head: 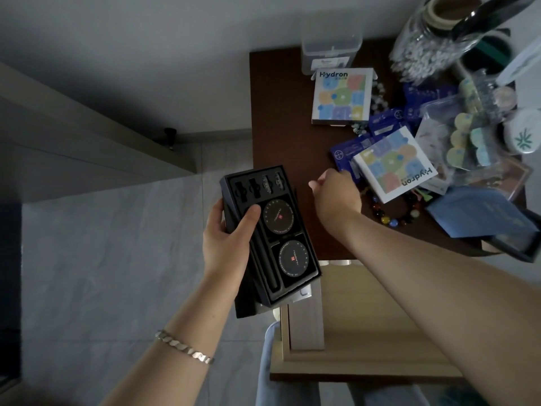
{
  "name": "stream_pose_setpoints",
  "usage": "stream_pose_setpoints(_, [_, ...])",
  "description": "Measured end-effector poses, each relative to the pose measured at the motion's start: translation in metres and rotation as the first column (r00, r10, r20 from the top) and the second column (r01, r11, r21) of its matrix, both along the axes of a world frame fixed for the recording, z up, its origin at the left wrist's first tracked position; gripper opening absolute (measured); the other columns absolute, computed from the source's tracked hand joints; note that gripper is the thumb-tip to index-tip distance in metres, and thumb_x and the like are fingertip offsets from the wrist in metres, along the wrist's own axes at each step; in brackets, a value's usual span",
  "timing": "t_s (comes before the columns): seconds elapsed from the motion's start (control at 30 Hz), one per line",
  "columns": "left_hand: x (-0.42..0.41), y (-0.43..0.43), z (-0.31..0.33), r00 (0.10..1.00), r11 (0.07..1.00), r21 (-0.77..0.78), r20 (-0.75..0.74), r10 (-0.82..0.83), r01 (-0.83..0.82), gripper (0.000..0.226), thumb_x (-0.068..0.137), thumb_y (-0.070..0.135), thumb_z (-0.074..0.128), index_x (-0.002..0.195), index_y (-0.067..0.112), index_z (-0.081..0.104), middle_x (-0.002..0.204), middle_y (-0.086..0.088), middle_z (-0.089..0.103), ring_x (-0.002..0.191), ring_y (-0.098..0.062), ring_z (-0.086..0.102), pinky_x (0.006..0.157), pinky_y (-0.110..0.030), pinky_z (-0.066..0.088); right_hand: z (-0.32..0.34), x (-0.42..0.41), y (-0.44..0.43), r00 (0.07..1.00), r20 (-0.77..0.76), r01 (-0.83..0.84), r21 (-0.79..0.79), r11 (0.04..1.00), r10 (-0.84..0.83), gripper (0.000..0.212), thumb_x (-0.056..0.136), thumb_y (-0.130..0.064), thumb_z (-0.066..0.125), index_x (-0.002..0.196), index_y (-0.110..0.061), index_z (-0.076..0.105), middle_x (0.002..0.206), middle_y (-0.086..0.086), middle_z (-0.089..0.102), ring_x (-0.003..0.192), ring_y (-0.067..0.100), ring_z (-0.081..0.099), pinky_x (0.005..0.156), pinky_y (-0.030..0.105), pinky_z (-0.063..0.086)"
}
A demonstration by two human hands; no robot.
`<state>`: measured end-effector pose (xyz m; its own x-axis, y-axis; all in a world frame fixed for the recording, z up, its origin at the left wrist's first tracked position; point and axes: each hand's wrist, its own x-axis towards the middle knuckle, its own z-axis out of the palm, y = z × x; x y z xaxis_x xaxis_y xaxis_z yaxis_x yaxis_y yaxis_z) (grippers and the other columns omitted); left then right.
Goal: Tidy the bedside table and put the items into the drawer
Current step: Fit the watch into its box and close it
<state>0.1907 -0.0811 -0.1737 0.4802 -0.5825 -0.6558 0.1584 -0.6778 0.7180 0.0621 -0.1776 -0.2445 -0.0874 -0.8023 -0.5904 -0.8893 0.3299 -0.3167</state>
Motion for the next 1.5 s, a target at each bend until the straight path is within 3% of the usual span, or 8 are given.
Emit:
stream_pose_setpoints(0.1, [-0.003,0.003,0.002,1.000,1.000,0.000,-0.004,-0.010,0.010,0.022,0.083,0.030,0.066,0.092,0.046,0.055,0.097,0.008,0.071,0.087,-0.009,0.068,0.082,-0.036,0.056,0.004,-0.009,0.007,0.991,-0.030,-0.128,-0.005,0.992,0.128,0.033,0.095,-0.030,0.047,0.117,-0.007,0.055,0.121,0.014,0.050,0.108,0.029,0.052,0.085,0.035,0.043])
stream_pose_setpoints(0.27, [-0.014,0.008,0.003,0.999,0.999,0.005,-0.023,-0.035,0.035,0.028,0.082,0.029,0.067,0.103,0.043,0.054,0.100,0.007,0.070,0.089,-0.010,0.068,0.078,-0.032,0.056,0.036,-0.038,0.022,0.920,0.372,0.161,-0.060,0.985,-0.127,0.012,0.087,-0.026,0.061,0.092,-0.015,0.061,0.079,-0.005,0.058,0.072,0.012,0.055,0.058,0.021,0.042])
stream_pose_setpoints(0.43, [-0.040,0.008,0.002,0.991,0.993,0.040,-0.070,-0.110,0.113,0.037,0.080,0.030,0.069,0.113,0.035,0.055,0.100,0.006,0.070,0.089,-0.012,0.068,0.079,-0.035,0.057,0.079,-0.051,0.046,0.815,0.562,0.237,-0.103,0.966,-0.140,0.007,0.081,-0.021,0.069,0.084,-0.023,0.063,0.071,-0.012,0.060,0.063,-0.003,0.054,0.059,0.006,0.043])
stream_pose_setpoints(0.57, [-0.067,0.005,0.004,0.974,0.975,0.029,-0.064,-0.217,0.219,0.042,0.079,0.030,0.070,0.117,0.035,0.053,0.099,0.011,0.068,0.085,-0.005,0.067,0.068,-0.019,0.054,0.085,-0.058,0.059,0.800,0.558,0.314,-0.078,0.946,-0.220,0.012,0.077,-0.026,0.073,0.086,-0.021,0.066,0.073,-0.015,0.063,0.065,0.000,0.059,0.061,0.008,0.046])
stream_pose_setpoints(0.77, [-0.092,0.005,0.006,0.954,0.955,0.016,-0.042,-0.295,0.296,0.041,0.079,0.026,0.071,0.111,0.040,0.050,0.097,0.014,0.066,0.088,-0.002,0.065,0.075,-0.018,0.053,0.080,-0.071,0.065,0.812,0.515,0.409,-0.166,0.897,-0.274,0.006,0.081,-0.025,0.070,0.086,-0.021,0.071,0.076,-0.014,0.062,0.065,0.000,0.057,0.062,0.008,0.044])
stream_pose_setpoints(1.03, [-0.104,0.009,0.008,0.920,0.920,0.035,0.012,-0.392,0.391,0.047,0.077,0.025,0.073,0.114,0.040,0.047,0.102,0.018,0.062,0.095,0.004,0.058,0.071,-0.008,0.047,0.085,-0.092,0.068,0.869,0.478,0.228,-0.161,0.960,-0.126,0.016,0.084,-0.013,0.065,0.098,-0.016,0.072,0.088,-0.009,0.063,0.076,-0.002,0.057,0.070,-0.001,0.041])
stream_pose_setpoints(1.27, [-0.117,0.012,0.008,0.906,0.907,0.005,0.039,-0.421,0.421,0.055,0.076,0.026,0.074,0.123,0.035,0.048,0.104,0.019,0.062,0.098,0.006,0.058,0.080,-0.011,0.048,0.088,-0.104,0.072,0.692,0.592,0.454,0.089,0.886,-0.414,0.009,0.084,-0.015,0.066,0.087,-0.023,0.069,0.076,-0.006,0.069,0.071,0.005,0.065,0.058,0.011,0.049])
stream_pose_setpoints(1.5, [-0.127,0.015,0.009,0.912,0.912,0.010,-0.006,-0.410,0.410,0.054,0.075,0.023,0.075,0.118,0.039,0.047,0.104,0.014,0.065,0.100,-0.006,0.062,0.089,-0.029,0.051,0.083,-0.111,0.075,0.742,0.559,0.485,-0.065,0.872,-0.371,0.008,0.081,-0.023,0.069,0.086,-0.021,0.063,0.075,-0.008,0.061,0.070,0.003,0.056,0.060,0.006,0.042])
